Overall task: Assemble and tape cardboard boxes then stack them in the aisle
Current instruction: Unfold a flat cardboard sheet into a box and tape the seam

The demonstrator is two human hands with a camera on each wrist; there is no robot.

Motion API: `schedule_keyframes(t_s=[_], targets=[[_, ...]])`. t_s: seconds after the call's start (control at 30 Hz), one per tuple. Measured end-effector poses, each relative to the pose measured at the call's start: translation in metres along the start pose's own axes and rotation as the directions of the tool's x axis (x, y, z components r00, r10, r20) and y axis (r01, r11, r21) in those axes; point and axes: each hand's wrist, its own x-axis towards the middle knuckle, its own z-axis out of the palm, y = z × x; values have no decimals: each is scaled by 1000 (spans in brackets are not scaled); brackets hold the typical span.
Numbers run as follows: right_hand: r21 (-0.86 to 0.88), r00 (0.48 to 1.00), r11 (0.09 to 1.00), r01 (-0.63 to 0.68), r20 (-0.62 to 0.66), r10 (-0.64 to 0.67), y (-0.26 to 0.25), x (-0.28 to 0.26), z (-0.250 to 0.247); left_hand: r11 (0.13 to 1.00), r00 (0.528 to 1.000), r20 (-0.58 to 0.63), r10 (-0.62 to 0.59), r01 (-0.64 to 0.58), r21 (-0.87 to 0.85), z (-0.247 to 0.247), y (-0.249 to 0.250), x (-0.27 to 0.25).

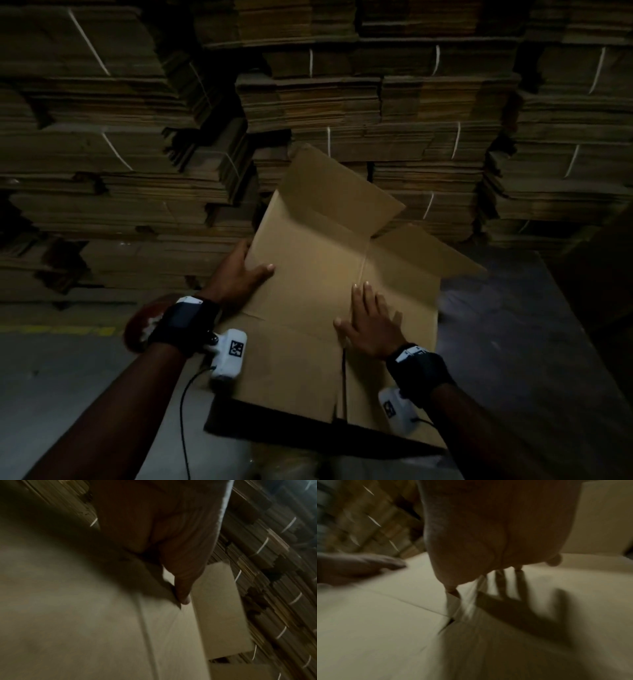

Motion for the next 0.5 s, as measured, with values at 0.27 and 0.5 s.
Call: schedule_keyframes(t_s=[0.27,0.5], targets=[[21,980,1000,11,197,-15,6,39,87,979,974,94,-206,204,33,-25,-71,-12],[80,947,943,-322,15,321,62,8,100,881,875,141,-463,472,-38,-34,-159,-26]])
